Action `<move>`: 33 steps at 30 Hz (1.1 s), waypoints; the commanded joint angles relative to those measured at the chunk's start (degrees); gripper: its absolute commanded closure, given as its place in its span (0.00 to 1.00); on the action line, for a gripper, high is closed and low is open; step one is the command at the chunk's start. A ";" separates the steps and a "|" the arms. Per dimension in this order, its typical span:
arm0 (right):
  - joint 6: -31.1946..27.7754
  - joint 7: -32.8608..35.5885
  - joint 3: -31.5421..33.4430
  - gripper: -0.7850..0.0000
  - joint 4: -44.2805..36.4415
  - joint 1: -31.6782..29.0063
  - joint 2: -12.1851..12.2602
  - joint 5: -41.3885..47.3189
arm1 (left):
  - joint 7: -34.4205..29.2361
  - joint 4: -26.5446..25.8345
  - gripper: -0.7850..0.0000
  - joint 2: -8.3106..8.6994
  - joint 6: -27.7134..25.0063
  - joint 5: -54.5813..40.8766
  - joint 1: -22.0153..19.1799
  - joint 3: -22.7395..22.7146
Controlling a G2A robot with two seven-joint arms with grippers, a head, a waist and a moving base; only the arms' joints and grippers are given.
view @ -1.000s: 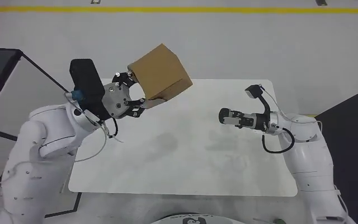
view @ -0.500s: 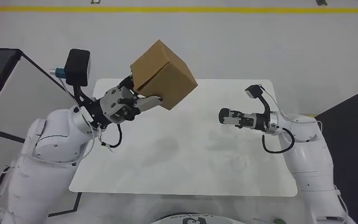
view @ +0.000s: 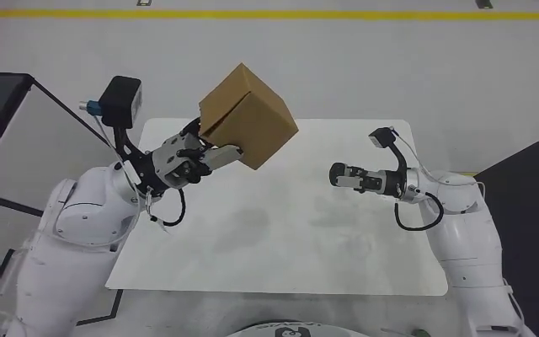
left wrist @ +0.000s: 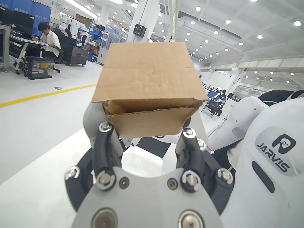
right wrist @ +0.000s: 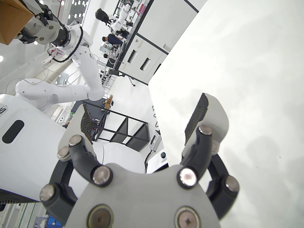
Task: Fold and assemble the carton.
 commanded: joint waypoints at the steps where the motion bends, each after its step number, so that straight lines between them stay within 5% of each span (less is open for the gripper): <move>1: 0.00 0.00 0.00 0.00 0.00 0.00 0.00 0.00 | 0.73 0.09 1.00 -0.15 0.00 -0.94 0.02 0.24; 33: 0.00 0.00 0.00 0.00 0.00 0.00 0.00 0.00 | 6.39 -0.23 1.00 -2.10 -3.65 -8.27 -0.26 3.57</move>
